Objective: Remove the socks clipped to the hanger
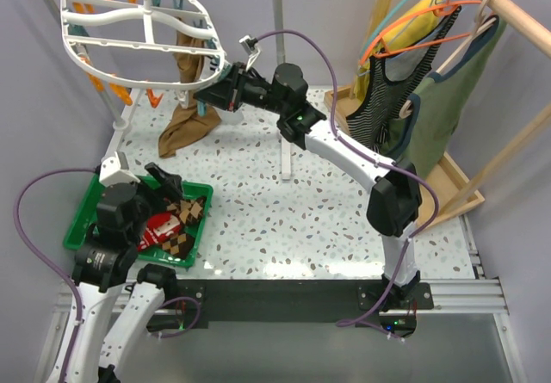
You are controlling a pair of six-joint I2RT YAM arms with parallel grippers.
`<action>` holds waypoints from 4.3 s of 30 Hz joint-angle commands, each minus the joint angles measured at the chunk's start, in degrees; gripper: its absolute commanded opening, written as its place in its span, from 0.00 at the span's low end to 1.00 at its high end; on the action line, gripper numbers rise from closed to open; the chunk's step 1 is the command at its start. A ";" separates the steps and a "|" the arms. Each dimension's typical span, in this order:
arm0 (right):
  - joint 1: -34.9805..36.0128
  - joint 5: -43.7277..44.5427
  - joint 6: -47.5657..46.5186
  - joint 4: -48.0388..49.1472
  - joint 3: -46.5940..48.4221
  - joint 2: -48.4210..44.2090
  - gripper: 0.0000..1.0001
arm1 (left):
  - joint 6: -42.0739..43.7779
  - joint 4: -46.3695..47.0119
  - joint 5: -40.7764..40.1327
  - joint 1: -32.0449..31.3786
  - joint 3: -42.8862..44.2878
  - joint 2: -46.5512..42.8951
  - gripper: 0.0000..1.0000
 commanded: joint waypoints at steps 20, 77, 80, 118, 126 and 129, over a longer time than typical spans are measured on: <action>2.41 3.13 -10.28 -20.10 -0.67 -6.67 0.66 | -1.44 32.80 15.84 -0.08 7.47 4.24 1.00; -2.25 42.51 -33.75 8.12 37.98 47.29 0.18 | 3.57 35.08 19.18 -0.08 7.21 9.36 0.96; -1.54 41.81 -33.93 7.32 33.16 43.17 0.00 | 3.92 33.86 19.18 -0.08 7.38 9.36 0.96; 10.58 24.76 -9.41 -22.13 -19.23 -16.78 0.00 | 2.51 15.94 37.19 -0.08 -1.40 -3.65 0.95; 12.69 23.26 -4.93 -22.48 -20.29 -20.21 0.00 | 3.04 16.88 33.94 -0.08 -6.14 -3.30 1.00; 13.31 22.22 -3.78 -22.04 -20.12 -20.56 0.00 | 2.43 20.92 34.73 -0.08 -7.81 -1.98 1.00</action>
